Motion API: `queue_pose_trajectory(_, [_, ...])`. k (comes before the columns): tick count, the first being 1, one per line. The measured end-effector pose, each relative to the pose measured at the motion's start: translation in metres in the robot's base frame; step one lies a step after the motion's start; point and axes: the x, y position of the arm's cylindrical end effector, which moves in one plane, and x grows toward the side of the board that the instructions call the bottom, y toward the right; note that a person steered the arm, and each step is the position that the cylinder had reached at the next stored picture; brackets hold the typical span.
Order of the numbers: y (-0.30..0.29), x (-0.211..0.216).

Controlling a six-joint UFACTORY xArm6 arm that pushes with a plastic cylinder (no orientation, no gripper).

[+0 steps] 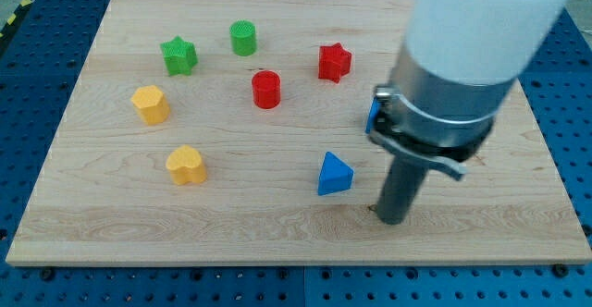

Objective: Push the blue triangle towards the center

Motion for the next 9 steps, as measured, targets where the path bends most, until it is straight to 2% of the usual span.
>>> queue_pose_trajectory(1, [-0.051,-0.001])
queue_pose_trajectory(2, [-0.069,-0.012])
queue_pose_trajectory(4, [-0.028,0.012])
queue_pose_trajectory(6, [-0.025,-0.027])
queue_pose_trajectory(9, [-0.043,-0.037])
